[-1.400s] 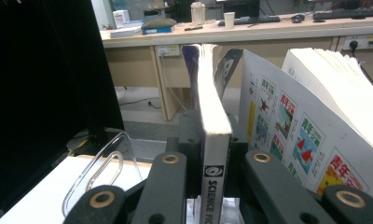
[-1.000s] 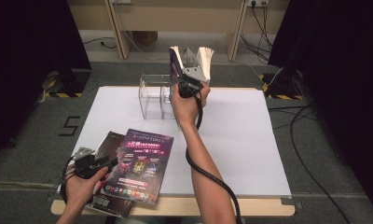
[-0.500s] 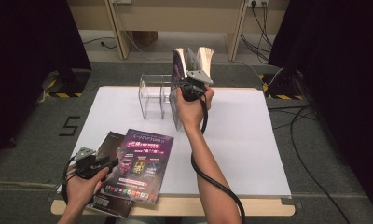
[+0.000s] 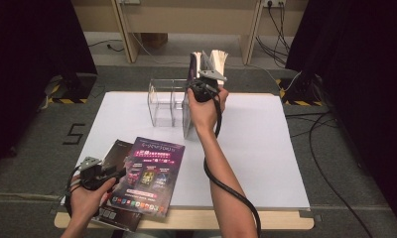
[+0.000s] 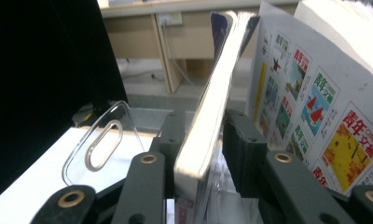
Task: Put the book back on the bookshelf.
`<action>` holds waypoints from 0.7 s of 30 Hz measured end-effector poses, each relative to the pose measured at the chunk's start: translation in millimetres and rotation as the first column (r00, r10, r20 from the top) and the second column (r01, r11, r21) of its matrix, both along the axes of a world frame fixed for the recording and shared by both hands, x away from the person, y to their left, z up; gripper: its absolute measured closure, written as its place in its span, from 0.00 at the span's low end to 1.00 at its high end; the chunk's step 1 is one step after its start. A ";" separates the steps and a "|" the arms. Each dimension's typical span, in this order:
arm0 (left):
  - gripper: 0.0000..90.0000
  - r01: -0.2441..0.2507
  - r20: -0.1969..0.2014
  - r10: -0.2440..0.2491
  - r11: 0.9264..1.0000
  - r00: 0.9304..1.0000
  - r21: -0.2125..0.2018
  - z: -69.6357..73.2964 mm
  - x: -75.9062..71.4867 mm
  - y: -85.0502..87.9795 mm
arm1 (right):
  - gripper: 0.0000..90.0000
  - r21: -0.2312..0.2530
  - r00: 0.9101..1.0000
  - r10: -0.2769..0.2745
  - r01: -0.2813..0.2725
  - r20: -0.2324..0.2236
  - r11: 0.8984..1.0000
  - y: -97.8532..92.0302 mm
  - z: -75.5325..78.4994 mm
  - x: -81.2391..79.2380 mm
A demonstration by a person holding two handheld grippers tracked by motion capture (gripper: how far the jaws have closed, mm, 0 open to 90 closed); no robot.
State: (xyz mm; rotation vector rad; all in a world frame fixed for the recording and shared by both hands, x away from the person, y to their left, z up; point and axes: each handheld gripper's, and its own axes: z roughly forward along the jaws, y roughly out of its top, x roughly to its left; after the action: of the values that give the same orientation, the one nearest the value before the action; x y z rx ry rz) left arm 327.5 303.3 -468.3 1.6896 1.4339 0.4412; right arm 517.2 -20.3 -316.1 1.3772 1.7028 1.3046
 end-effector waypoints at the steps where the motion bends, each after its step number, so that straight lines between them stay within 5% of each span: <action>1: 0.59 0.000 0.000 0.000 1.000 1.000 0.000 0.0 0.1 -0.1 | 0.80 0.005 1.000 -0.006 0.006 -0.017 1.000 0.1 2.3 0.9; 6: 0.59 0.002 -0.001 -0.002 1.000 1.000 0.001 -0.1 0.0 -1.3 | 0.92 -0.029 0.995 -0.048 0.046 -0.084 0.999 1.8 7.8 3.3; 9: 0.59 0.004 0.000 -0.004 1.000 1.000 0.002 0.1 -0.1 -1.7 | 0.92 -0.009 0.995 -0.055 0.055 -0.085 0.998 2.6 7.0 4.0; 21: 0.59 0.004 0.004 -0.004 1.000 1.000 -0.001 0.6 0.0 0.2 | 0.92 -0.010 0.998 -0.055 0.055 0.014 0.998 11.6 5.9 6.7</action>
State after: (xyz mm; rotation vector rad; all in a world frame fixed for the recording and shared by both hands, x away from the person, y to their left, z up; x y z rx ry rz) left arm 327.5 303.5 -467.7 1.6895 1.4272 0.4409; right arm 523.8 -8.7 -310.2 1.3967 1.6488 1.2699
